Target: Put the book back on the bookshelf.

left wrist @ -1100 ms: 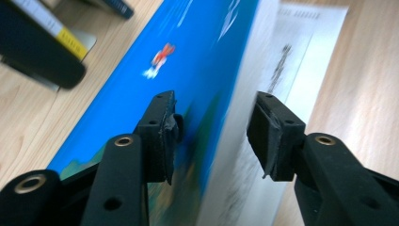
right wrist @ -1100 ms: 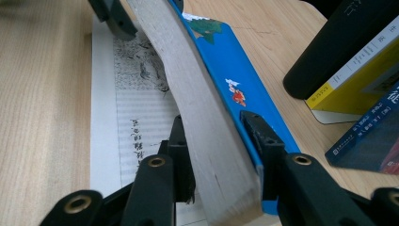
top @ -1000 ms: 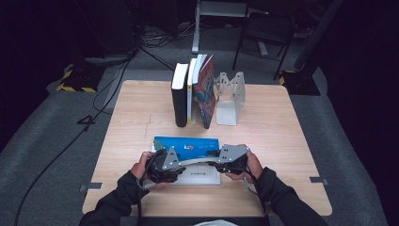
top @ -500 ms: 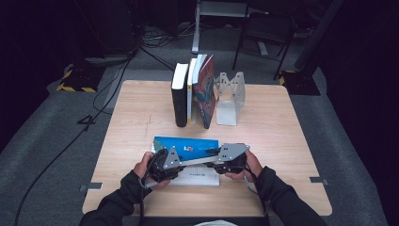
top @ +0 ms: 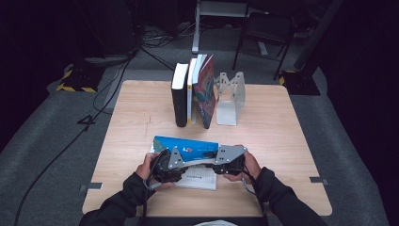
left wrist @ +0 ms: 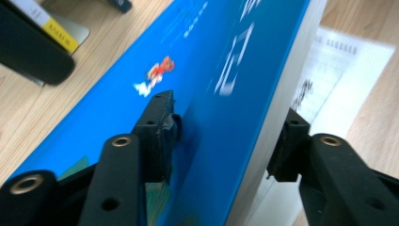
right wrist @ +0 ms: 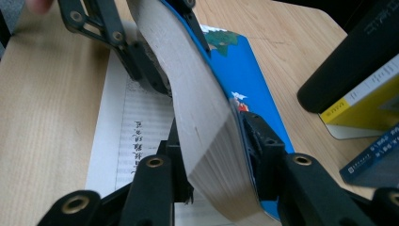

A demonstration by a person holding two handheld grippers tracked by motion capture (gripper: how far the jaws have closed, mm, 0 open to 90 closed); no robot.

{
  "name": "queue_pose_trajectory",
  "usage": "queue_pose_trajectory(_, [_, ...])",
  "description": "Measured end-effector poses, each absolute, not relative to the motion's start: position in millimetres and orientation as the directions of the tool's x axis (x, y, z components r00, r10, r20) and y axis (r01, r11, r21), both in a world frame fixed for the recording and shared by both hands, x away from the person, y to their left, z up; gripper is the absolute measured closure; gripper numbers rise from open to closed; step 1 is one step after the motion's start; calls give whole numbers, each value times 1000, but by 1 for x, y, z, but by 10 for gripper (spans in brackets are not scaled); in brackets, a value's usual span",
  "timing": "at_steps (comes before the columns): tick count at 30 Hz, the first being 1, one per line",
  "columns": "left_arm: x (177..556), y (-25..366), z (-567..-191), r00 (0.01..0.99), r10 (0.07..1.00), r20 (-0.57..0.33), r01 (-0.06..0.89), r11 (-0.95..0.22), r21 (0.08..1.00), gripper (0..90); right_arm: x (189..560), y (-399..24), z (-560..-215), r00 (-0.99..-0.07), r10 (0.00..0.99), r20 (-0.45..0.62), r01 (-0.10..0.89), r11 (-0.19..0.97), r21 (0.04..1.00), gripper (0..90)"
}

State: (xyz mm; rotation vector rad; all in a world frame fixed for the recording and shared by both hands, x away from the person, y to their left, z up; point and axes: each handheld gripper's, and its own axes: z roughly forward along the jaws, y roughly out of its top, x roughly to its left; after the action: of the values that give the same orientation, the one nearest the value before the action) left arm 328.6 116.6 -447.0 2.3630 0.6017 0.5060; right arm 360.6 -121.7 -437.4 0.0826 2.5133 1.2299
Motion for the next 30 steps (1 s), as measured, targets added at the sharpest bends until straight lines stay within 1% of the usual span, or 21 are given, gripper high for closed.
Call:
queue_pose_trajectory(1, [327,116,-446,822,529,213,272,-692,669,581,359,-120,-436,-940,198,-277,-97,624,775,668])
queue_pose_trajectory(2, [326,116,-444,823,523,222,263,-697,667,604,357,-119,-435,-939,195,-283,-103,624,774,670])
queue_pose_trajectory(5, [323,113,-443,816,520,253,246,-708,662,643,356,-118,-434,-939,203,-278,-94,624,775,668])
queue_pose_trajectory(6, [321,113,-444,814,515,269,234,-714,660,678,356,-117,-433,-938,207,-278,-92,624,776,665])
queue_pose_trajectory(8, [321,113,-444,816,509,276,225,-718,658,697,356,-117,-433,-938,207,-276,-91,624,776,658])
queue_pose_trajectory(9, [321,113,-444,817,503,282,216,-720,659,697,357,-117,-434,-939,209,-273,-87,624,776,641])
queue_pose_trajectory(11, [321,113,-445,817,499,291,204,-721,663,714,359,-118,-433,-935,232,-268,-72,616,785,563])
queue_pose_trajectory(13, [323,117,-445,822,501,272,203,-703,682,721,362,-124,-431,-932,254,-258,-59,596,801,509])
queue_pose_trajectory(14, [324,119,-444,823,503,262,205,-695,689,726,364,-128,-430,-927,275,-254,-46,590,806,465])
queue_pose_trajectory(15, [326,121,-444,827,505,246,209,-684,699,729,367,-131,-429,-924,291,-248,-33,586,810,459])
queue_pose_trajectory(16, [326,123,-443,828,506,244,208,-679,704,730,372,-138,-428,-928,307,-213,1,572,820,458])
queue_pose_trajectory(18, [326,125,-441,828,503,247,200,-678,707,734,379,-150,-429,-922,334,-195,33,570,821,438])
queue_pose_trajectory(21, [326,129,-439,826,508,244,198,-668,718,738,391,-170,-436,-908,393,-143,105,547,831,461])
queue_pose_trajectory(23, [325,131,-438,821,515,248,187,-652,735,742,399,-177,-441,-893,428,-136,143,557,818,456])
queue_pose_trajectory(25, [324,135,-436,817,523,244,187,-639,746,746,408,-183,-453,-887,453,-91,203,560,803,454])
queue_pose_trajectory(27, [324,137,-435,818,524,239,185,-632,752,749,412,-183,-460,-880,460,-114,211,595,775,452])
queue_pose_trajectory(28, [324,137,-435,818,524,239,185,-632,752,750,412,-183,-460,-880,460,-114,211,595,775,452])
queue_pose_trajectory(30, [323,139,-434,817,525,238,182,-626,758,751,416,-182,-468,-878,470,-88,242,595,766,453])
